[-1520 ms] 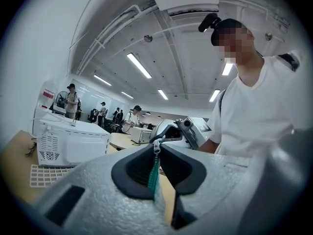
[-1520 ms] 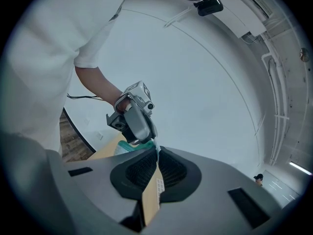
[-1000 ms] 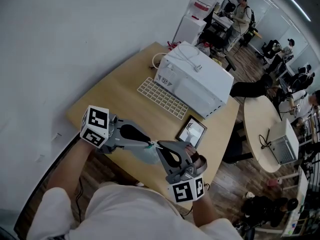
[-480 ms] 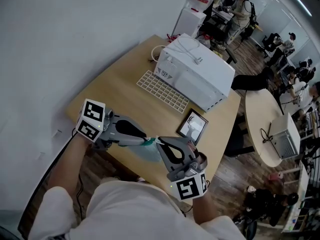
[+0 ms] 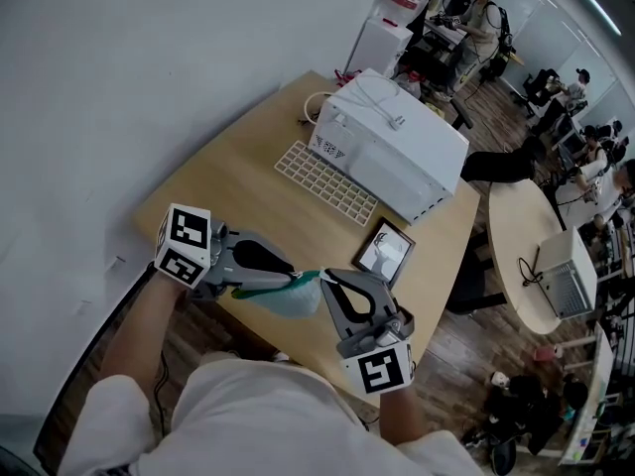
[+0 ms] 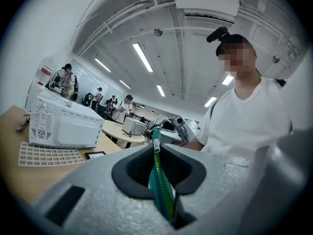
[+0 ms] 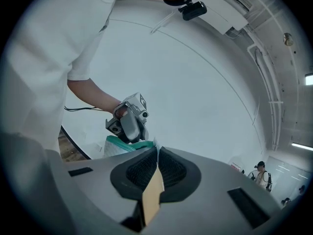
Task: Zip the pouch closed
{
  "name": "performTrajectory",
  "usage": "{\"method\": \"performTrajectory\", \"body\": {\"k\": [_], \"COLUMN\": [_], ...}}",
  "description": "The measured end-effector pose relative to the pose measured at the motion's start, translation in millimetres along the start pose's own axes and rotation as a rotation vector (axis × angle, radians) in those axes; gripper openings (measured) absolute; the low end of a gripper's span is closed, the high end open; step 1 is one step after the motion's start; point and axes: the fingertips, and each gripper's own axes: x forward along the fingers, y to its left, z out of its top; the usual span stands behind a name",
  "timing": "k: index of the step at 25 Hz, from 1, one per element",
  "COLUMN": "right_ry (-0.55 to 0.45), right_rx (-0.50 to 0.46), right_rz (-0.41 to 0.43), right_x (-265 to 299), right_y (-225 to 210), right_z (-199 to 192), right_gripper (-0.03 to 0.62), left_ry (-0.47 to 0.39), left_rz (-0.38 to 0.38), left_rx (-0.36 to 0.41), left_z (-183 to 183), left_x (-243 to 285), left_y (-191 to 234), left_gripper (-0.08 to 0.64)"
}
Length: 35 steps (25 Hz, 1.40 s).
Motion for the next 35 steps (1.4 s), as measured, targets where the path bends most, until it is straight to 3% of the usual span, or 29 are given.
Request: {"method": "performTrajectory", "body": {"k": [23, 35], "right_ry": [0.062, 0.126], "right_rx": [0.081, 0.082], "right_rz": [-0.083, -0.126], "right_x": [-27, -40], "right_y": [-2, -4], "right_z": [-22, -38], "right_gripper": [0.014, 0.014], "left_ry": [0.059, 0.083], "left_rz": [0.051, 0.030], "left_rx": [-0.011, -0.026], "left_z": [-24, -29], "left_x": [2, 11], "left_y": [-5, 0], "left_gripper": [0.044, 0.044]}}
